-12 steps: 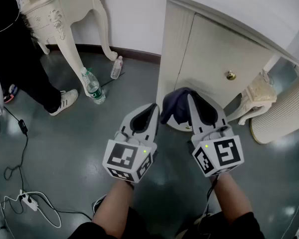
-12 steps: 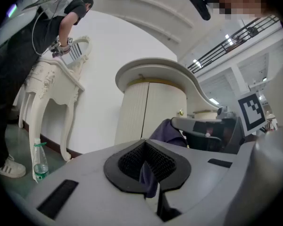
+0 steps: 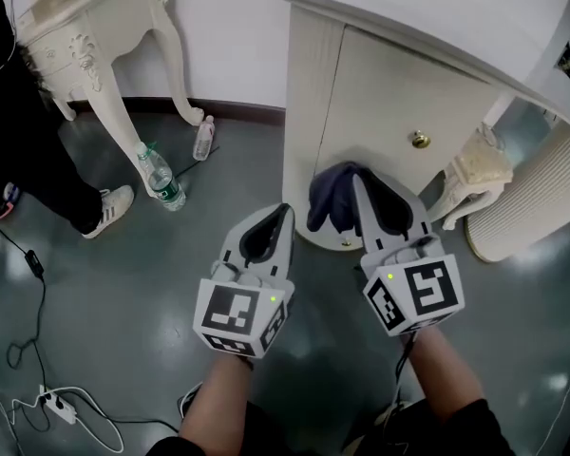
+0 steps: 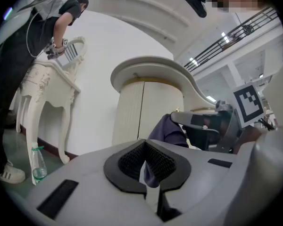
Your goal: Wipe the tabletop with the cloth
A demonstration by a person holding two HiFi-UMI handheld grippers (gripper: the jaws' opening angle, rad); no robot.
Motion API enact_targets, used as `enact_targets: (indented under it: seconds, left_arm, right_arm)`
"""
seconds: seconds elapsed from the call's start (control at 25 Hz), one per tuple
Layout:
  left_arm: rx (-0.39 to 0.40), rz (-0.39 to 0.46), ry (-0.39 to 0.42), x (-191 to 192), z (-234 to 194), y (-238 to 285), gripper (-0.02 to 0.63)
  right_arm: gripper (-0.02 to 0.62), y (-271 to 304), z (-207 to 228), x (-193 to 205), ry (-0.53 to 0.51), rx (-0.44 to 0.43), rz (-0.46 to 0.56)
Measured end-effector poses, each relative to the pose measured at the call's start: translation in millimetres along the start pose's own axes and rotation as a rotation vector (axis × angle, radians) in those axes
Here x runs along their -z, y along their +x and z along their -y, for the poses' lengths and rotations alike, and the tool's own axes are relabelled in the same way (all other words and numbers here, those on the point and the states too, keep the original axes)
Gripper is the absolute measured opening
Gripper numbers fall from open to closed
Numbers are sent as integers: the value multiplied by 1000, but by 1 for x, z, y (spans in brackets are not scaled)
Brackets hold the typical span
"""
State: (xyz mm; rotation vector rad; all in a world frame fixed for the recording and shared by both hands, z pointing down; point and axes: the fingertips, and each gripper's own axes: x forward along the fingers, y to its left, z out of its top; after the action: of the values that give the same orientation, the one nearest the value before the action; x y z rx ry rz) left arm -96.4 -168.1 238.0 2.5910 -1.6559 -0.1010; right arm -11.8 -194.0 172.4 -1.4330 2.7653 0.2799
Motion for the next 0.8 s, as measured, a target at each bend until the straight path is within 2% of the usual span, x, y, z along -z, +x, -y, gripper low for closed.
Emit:
enact_targets:
  seconds: [0.24,0.4,0.64,0.8]
  left_arm:
    - [3,-6,-12,4,3,2,8]
    - [3,2,-13,0,6,4,8]
    - [16,14,-16,-6,10,1,8]
    - [30,11,-29,-5,18,-1,8]
  right_arm:
    - [26,-5,-3,-9,-51,20,33]
    - [26,-13,5,-27,-53,56,98]
    - [26,-33,18,-86,-329,203,264]
    - [26,-25,17,-113,-492,211,321]
